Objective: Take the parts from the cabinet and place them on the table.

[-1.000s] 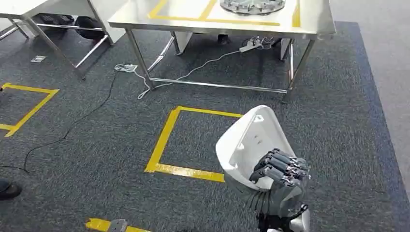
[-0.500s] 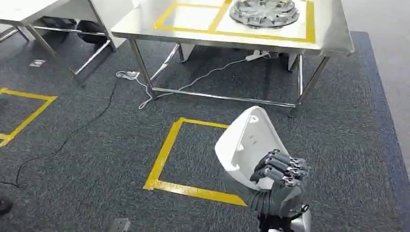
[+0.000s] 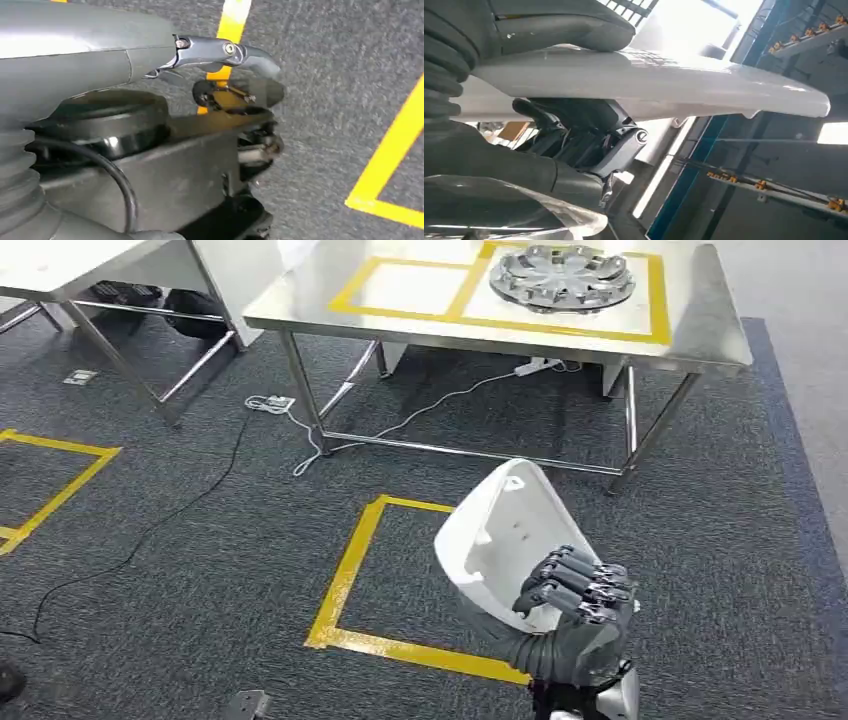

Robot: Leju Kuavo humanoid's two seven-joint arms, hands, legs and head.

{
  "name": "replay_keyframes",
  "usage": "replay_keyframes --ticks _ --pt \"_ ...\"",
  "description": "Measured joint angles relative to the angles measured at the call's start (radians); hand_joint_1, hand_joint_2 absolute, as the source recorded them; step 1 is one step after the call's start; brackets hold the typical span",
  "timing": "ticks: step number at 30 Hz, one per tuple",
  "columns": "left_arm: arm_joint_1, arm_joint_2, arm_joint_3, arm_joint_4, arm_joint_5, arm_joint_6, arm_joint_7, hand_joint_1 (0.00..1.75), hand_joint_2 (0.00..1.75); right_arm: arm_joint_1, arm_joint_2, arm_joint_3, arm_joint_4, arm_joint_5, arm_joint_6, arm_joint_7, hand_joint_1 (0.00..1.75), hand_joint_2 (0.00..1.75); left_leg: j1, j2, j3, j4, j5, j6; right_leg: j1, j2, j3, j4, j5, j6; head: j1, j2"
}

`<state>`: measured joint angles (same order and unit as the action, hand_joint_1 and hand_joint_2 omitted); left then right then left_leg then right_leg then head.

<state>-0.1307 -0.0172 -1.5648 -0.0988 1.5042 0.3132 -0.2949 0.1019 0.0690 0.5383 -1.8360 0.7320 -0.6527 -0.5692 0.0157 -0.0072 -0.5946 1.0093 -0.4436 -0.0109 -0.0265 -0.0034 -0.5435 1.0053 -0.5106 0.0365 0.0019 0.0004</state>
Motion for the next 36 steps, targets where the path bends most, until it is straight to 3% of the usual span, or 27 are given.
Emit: replay_keyframes --ticks 1,2,3,4,7,8,11,13,14,15,17,18,19,20,21,23,25,26,27,28,29,30,31,32,33,34,36 --pt "-0.001 0.0 0.0 0.0 0.0 0.0 0.0 0.0 1.75 -0.001 0.0 0.0 0.0 0.0 0.0 0.0 1.75 1.75 -0.001 -0.001 0.0 0.0 -0.001 0.0 0.0 0.001 0.002 -0.005 0.004 -0.033 0.0 0.0" --pt "-0.003 -0.001 0.0 0.0 0.0 0.0 0.0 0.0 1.75 -0.001 0.0 0.0 -0.001 -0.001 0.0 0.0 1.75 1.75 -0.002 -0.001 0.001 0.0 -0.002 0.002 0.002 0.001 0.003 -0.005 0.005 -0.05 0.0 0.0" --pt "-0.003 -0.001 0.0 0.0 0.0 0.0 0.0 0.0 1.75 -0.002 0.0 0.0 -0.002 -0.001 0.0 0.0 1.75 1.75 -0.004 -0.001 0.001 0.0 -0.004 0.005 0.002 0.001 0.004 -0.008 0.007 -0.059 0.001 0.0" --pt "-0.003 -0.002 0.0 0.0 0.0 0.0 0.0 0.0 1.75 -0.002 0.0 0.0 -0.002 -0.002 0.0 0.0 1.75 1.75 -0.005 -0.001 0.001 0.0 -0.006 0.01 0.002 0.001 0.005 -0.01 0.008 -0.06 0.0 0.0" --pt "-0.004 -0.002 0.0 0.0 -0.003 -0.002 0.0 0.0 1.75 -0.002 0.0 0.0 -0.002 -0.002 0.0 0.0 1.75 1.75 -0.01 -0.001 0.001 0.001 -0.008 0.021 -0.001 0.001 0.009 -0.019 0.012 -0.054 0.0 0.0" --pt "-0.004 -0.001 0.0 0.0 -0.007 -0.003 -0.002 0.0 1.75 -0.002 0.0 0.0 -0.002 -0.002 0.0 0.0 1.75 1.75 -0.016 -0.001 0.001 0.006 -0.011 0.026 -0.002 0.001 0.011 -0.026 0.016 -0.046 0.0 0.0" --pt "-0.004 0.002 0.0 0.0 -0.01 -0.007 -0.003 0.0 1.75 -0.002 0.0 0.0 -0.002 -0.002 0.0 0.0 1.75 1.75 -0.023 -0.001 -0.003 0.012 -0.016 0.04 -0.014 0.001 0.028 -0.037 0.017 0.023 0.0 0.0" --pt "-0.005 0.003 0.0 0.0 -0.01 -0.006 -0.003 0.0 1.75 -0.001 0.0 0.0 -0.002 -0.002 0.0 0.0 1.75 1.75 -0.025 -0.001 -0.005 0.007 -0.02 0.051 -0.017 0.001 0.033 -0.032 0.023 0.043 -0.002 0.0" --pt "-0.004 0.004 0.0 0.0 -0.01 -0.005 -0.003 0.0 1.75 0.001 0.0 -0.001 -0.002 -0.002 0.0 -0.001 1.75 1.75 -0.023 -0.003 -0.005 0.001 -0.034 0.063 -0.018 0.0 0.034 -0.024 0.027 0.05 0.0 0.0" --pt "-0.004 0.004 0.0 0.0 -0.01 -0.003 -0.003 0.0 1.75 0.001 0.0 -0.001 -0.002 -0.002 0.0 -0.002 1.75 1.75 -0.021 -0.008 0.016 -0.004 -0.038 0.075 -0.02 0.0 0.012 -0.003 0.02 0.051 -0.002 0.0" --pt "-0.003 0.003 0.0 0.0 -0.011 -0.001 -0.003 0.0 1.75 0.002 0.0 -0.002 -0.005 -0.002 0.0 -0.001 1.75 1.75 -0.024 -0.006 0.033 -0.007 -0.046 0.086 -0.016 0.002 -0.033 0.091 -0.018 0.032 0.009 0.0" --pt "-0.003 0.003 0.0 0.0 -0.011 -0.001 -0.003 0.0 1.75 0.003 0.0 -0.002 -0.006 -0.002 0.0 -0.001 1.75 1.75 -0.027 -0.006 0.037 -0.006 -0.048 0.089 -0.013 0.003 -0.081 0.168 -0.051 0.024 0.01 0.0" --pt "-0.002 0.002 0.0 0.0 -0.011 -0.001 -0.003 0.0 1.75 0.007 0.0 -0.003 -0.006 -0.003 0.0 -0.001 1.75 1.75 -0.03 -0.006 0.04 -0.006 -0.051 0.089 -0.009 0.003 -0.137 0.252 -0.08 0.024 0.01 0.0" --pt "-0.001 0.002 0.0 0.0 -0.011 -0.001 -0.003 0.0 1.75 0.011 0.0 -0.003 -0.006 -0.003 0.0 -0.001 1.75 1.75 -0.032 -0.006 0.046 -0.005 -0.055 0.088 -0.006 0.003 -0.178 0.303 -0.089 0.026 0.009 0.0" --pt "0.0 0.002 0.0 0.0 -0.011 -0.001 -0.003 0.0 1.75 0.013 0.0 -0.005 -0.006 -0.003 0.0 -0.001 1.75 1.75 -0.034 -0.006 0.054 -0.005 -0.059 0.085 -0.004 0.003 -0.196 0.31 -0.076 0.022 0.011 0.0" --pt "0.003 0.002 0.0 0.0 -0.011 -0.001 -0.003 0.0 1.75 0.014 0.0 -0.006 -0.006 -0.003 0.0 -0.001 1.75 1.75 -0.034 -0.008 0.077 -0.005 -0.073 0.075 -0.003 0.003 -0.17 0.216 0.007 0.018 0.01 0.0" --pt "0.004 0.002 0.0 0.0 -0.011 -0.001 -0.003 0.0 1.75 0.015 0.0 -0.007 -0.006 -0.003 0.0 -0.001 1.75 1.75 -0.034 -0.008 0.099 -0.005 -0.096 0.065 -0.003 0.003 -0.114 0.058 0.106 0.008 0.011 0.0" --pt "0.003 0.002 0.0 0.0 -0.011 -0.001 -0.003 0.0 1.75 0.016 -0.001 -0.008 -0.006 -0.003 0.0 -0.002 1.75 1.75 -0.036 -0.008 0.107 0.0 -0.107 0.056 0.005 0.003 -0.106 0.046 0.06 0.008 0.006 0.0" --pt "0.002 0.002 0.0 0.0 -0.011 -0.001 -0.002 0.0 1.75 0.017 -0.002 -0.008 -0.007 -0.004 0.0 -0.003 1.75 1.75 -0.035 -0.008 0.106 -0.002 -0.119 0.047 0.008 0.001 -0.084 0.034 0.034 -0.002 0.006 0.0" --pt "0.003 0.002 0.0 0.0 -0.011 -0.001 -0.002 0.0 1.75 0.022 -0.002 -0.01 -0.009 -0.003 0.0 -0.003 1.75 1.75 -0.032 -0.006 0.122 -0.004 -0.122 0.04 0.011 0.003 -0.078 0.026 0.043 -0.008 0.006 0.0" --pt "0.002 0.0 -0.001 0.0 -0.011 -0.001 -0.002 0.0 1.75 0.022 -0.002 -0.01 -0.011 -0.003 0.0 -0.003 1.75 1.75 -0.031 -0.006 0.133 0.007 -0.115 0.034 0.012 0.003 -0.078 0.022 0.03 -0.017 0.006 0.0" --pt "-0.003 0.001 -0.001 0.0 -0.011 -0.001 -0.002 0.0 1.75 0.02 -0.002 -0.011 -0.012 -0.003 0.0 -0.004 1.75 1.75 -0.03 -0.007 0.134 0.026 -0.114 0.032 0.005 0.007 -0.044 0.021 0.032 -0.022 0.006 0.0" --pt "-0.006 0.0 -0.002 0.0 -0.011 0.0 -0.002 0.0 1.75 0.021 -0.002 -0.011 -0.015 -0.002 0.0 -0.004 1.75 1.75 -0.028 -0.005 0.106 0.085 -0.093 0.024 0.005 0.002 -0.022 0.014 0.017 -0.028 0.008 0.0" --pt "-0.01 -0.001 -0.002 0.0 -0.011 0.0 -0.003 0.0 1.75 0.022 -0.002 -0.011 -0.015 -0.001 0.0 -0.004 1.75 1.75 -0.025 -0.004 0.059 0.157 -0.068 0.013 0.003 -0.001 -0.003 0.011 0.009 -0.03 -0.003 0.0" --pt "-0.009 -0.001 -0.002 0.0 -0.011 -0.001 -0.003 0.0 1.75 0.022 -0.002 -0.012 -0.015 -0.002 0.0 -0.004 1.75 1.75 -0.02 -0.004 0.005 0.226 -0.069 0.007 0.002 -0.002 0.012 0.009 -0.004 -0.031 0.001 0.0" --pt "-0.007 -0.001 -0.002 0.0 -0.011 -0.001 -0.003 0.0 1.75 0.023 -0.002 -0.012 -0.015 -0.002 0.0 -0.004 1.75 1.75 -0.016 -0.004 -0.05 0.28 -0.102 0.001 0.0 -0.001 0.03 0.005 -0.018 -0.031 0.0 0.0" --pt "0.002 -0.001 -0.002 0.0 -0.011 -0.001 -0.003 0.0 1.75 0.023 -0.002 -0.012 -0.015 -0.002 0.0 -0.004 1.75 1.75 -0.01 -0.004 -0.121 0.307 -0.213 -0.006 -0.005 0.005 0.071 -0.003 -0.049 -0.026 -0.001 0.0"
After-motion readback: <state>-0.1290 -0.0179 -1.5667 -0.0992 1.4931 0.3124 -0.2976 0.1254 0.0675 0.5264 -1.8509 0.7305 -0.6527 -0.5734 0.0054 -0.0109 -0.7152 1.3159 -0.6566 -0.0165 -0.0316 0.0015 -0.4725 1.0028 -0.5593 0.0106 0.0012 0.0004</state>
